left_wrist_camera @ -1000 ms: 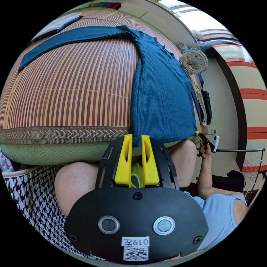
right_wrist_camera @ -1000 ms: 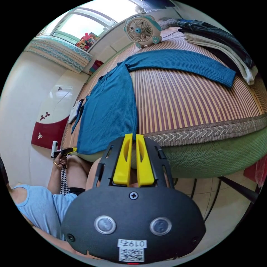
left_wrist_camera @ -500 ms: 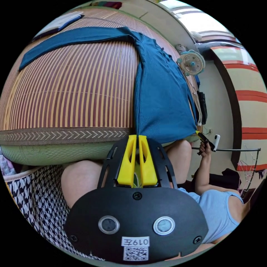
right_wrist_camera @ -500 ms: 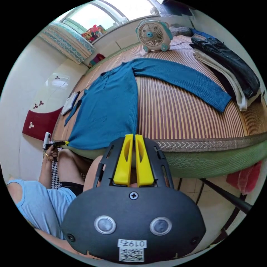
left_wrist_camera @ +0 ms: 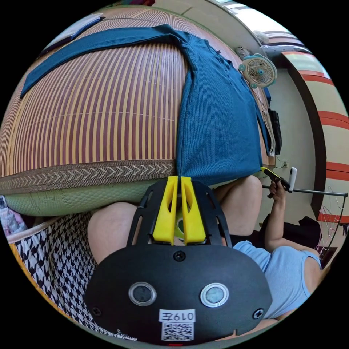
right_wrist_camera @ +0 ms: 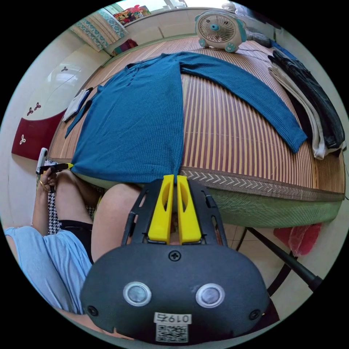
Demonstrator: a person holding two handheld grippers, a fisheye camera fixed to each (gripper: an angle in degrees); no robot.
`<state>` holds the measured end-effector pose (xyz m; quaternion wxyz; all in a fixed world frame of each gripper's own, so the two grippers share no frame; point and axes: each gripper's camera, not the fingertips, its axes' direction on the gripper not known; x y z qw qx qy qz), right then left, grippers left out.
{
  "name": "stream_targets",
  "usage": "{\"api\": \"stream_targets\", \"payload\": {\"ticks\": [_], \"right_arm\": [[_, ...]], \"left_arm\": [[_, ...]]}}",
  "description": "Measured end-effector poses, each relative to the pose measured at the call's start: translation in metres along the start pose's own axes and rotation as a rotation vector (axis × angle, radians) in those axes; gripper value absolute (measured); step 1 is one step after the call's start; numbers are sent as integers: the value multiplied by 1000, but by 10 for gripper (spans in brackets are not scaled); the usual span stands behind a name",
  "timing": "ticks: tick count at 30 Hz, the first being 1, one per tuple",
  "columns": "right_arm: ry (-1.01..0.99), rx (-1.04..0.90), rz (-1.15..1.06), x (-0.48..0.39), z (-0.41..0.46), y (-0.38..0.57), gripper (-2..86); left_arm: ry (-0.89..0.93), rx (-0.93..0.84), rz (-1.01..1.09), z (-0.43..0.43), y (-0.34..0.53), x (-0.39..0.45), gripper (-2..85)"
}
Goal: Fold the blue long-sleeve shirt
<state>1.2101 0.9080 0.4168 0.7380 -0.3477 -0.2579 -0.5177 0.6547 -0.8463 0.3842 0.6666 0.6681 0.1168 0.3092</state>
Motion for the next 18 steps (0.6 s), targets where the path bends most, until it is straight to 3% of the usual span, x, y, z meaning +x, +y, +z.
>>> {"api": "stream_targets", "payload": {"ticks": [12, 18], "right_arm": [[-39, -64, -72, -44, -15, -1, 27], [132, -152, -98, -59, -21, 2, 65]], "left_arm": [[-33, -30, -7, -23, 7, 8, 17], [7, -83, 0, -36, 19, 15, 18]]}}
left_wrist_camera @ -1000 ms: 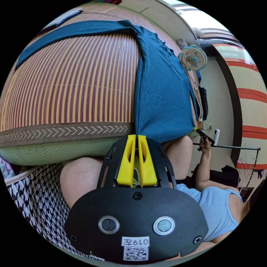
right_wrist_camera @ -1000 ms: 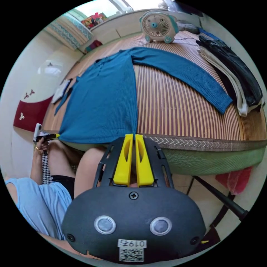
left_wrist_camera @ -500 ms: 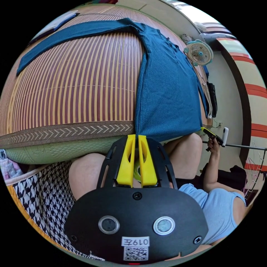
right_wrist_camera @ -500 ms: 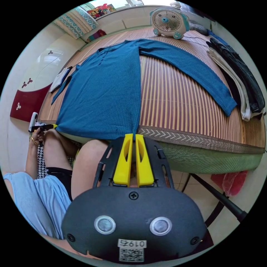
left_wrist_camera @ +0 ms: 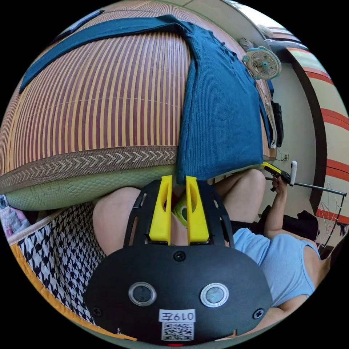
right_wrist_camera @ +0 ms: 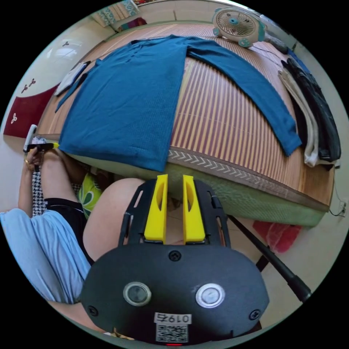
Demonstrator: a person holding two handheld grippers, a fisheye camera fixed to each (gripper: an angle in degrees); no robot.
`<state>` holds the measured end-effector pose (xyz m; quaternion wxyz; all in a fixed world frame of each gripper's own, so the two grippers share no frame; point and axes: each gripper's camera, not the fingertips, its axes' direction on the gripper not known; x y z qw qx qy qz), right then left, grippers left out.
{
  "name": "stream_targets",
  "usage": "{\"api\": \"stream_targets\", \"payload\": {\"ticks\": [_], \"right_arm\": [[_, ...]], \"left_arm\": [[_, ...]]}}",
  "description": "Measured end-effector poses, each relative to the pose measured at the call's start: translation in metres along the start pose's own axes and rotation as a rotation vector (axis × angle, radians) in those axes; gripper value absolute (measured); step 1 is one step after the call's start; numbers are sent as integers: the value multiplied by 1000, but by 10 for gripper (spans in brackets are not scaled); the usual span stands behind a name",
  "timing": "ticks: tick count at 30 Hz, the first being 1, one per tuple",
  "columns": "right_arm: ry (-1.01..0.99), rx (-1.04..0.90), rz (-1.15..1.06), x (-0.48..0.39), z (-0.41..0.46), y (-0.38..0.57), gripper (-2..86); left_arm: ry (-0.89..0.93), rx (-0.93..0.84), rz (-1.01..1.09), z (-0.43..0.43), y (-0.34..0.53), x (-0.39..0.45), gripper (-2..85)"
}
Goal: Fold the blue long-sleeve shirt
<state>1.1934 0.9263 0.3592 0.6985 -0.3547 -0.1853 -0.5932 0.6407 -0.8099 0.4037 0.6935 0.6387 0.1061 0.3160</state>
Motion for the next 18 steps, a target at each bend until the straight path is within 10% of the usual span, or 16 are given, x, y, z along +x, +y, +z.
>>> {"api": "stream_targets", "payload": {"ticks": [6, 11, 18], "right_arm": [[106, 269, 15, -20, -49, 16, 19], [18, 861, -40, -59, -111, 30, 50], [120, 798, 2, -96, -106, -16, 67]], "left_arm": [[-99, 316, -94, -78, 21, -8, 20], [-523, 649, -184, -148, -3, -14, 43], [-353, 728, -632, -183, -35, -100, 62]]}}
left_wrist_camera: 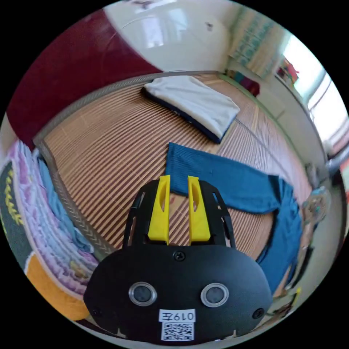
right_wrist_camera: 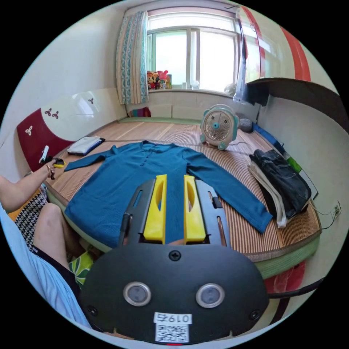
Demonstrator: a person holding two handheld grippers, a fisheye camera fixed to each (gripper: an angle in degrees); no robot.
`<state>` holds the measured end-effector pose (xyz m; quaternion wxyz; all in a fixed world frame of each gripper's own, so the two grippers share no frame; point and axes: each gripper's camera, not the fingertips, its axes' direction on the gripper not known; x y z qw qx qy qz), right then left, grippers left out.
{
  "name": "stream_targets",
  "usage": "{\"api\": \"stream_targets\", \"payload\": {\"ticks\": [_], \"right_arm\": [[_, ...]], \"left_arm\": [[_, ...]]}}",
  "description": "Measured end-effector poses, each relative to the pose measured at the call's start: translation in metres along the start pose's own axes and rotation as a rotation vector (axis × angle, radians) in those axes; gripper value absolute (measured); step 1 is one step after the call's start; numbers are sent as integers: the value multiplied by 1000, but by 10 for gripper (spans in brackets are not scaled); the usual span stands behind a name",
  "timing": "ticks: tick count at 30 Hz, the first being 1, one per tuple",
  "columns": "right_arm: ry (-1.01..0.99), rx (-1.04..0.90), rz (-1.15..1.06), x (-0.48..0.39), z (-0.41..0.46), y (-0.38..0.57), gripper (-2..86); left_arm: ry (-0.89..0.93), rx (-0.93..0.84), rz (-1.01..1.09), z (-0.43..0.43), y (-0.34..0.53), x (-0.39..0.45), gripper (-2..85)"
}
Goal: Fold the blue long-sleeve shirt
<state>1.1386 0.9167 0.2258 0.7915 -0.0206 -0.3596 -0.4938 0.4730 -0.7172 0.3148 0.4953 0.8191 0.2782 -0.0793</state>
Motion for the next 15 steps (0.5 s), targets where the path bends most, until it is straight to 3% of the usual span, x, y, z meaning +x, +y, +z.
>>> {"api": "stream_targets", "payload": {"ticks": [2, 9, 15], "right_arm": [[-11, -25, 2, -6, 10, -5, 42], [-120, -174, -75, -38, 57, -30, 12], [-285, -191, -115, -79, 90, -69, -6]], "left_arm": [[160, -28, -160, 11, -14, -29, 66], [118, -27, -96, 18, -40, -17, 56], [-141, -51, 167, 13, -52, 28, 21]]}}
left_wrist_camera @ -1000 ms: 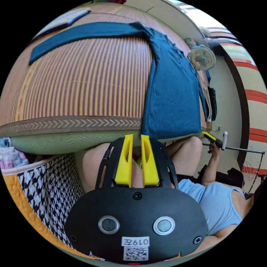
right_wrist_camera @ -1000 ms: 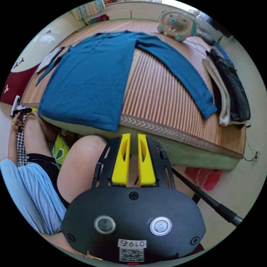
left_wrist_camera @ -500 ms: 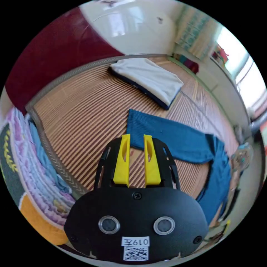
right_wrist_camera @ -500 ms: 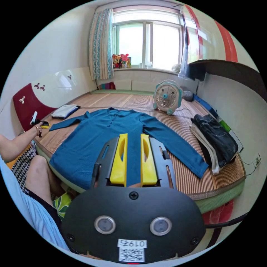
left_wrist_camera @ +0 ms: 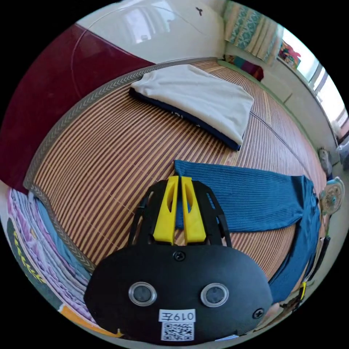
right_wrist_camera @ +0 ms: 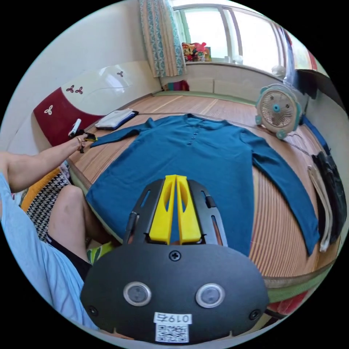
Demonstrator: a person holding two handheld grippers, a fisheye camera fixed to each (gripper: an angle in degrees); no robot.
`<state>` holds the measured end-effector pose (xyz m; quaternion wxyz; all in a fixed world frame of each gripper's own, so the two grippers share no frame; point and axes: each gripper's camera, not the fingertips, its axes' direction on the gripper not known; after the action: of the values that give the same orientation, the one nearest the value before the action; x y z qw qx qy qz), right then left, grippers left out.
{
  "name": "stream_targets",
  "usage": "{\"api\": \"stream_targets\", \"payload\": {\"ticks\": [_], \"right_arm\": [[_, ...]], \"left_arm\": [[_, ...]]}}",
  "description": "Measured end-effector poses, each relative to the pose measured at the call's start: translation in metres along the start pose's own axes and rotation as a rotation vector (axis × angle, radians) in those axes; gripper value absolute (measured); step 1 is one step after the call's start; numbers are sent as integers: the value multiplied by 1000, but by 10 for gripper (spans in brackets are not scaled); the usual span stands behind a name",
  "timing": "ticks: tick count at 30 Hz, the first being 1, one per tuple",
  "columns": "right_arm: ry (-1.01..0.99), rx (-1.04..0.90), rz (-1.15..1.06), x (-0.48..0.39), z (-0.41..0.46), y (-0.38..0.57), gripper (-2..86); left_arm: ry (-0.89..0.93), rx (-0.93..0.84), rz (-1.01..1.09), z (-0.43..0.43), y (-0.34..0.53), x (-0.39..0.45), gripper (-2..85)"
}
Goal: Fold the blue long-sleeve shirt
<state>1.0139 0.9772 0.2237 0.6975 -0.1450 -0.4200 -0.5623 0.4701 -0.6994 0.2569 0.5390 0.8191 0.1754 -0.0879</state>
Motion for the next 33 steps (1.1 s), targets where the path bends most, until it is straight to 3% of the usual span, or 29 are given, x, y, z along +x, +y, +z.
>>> {"api": "stream_targets", "payload": {"ticks": [4, 12, 20, 27, 29, 33], "right_arm": [[-88, -76, -122, -31, 30, -34, -9], [-101, -90, -241, -59, 50, -100, -9], [140, 36, -337, -32, 99, -284, 56], [165, -143, -158, 59, 195, -436, 70], [75, -227, -64, 94, 223, -464, 66], [-132, -216, 114, 137, 241, -489, 54]], "left_arm": [[-122, 25, 38, -8, -12, 3, 15], [-101, -17, 65, -17, -15, 9, 13], [-83, 20, 66, -26, -5, 18, 16], [-90, 26, 117, -25, -10, 27, 17], [-90, 38, 138, -24, -11, 30, 17], [-88, 54, 157, -21, -13, 35, 18]]}}
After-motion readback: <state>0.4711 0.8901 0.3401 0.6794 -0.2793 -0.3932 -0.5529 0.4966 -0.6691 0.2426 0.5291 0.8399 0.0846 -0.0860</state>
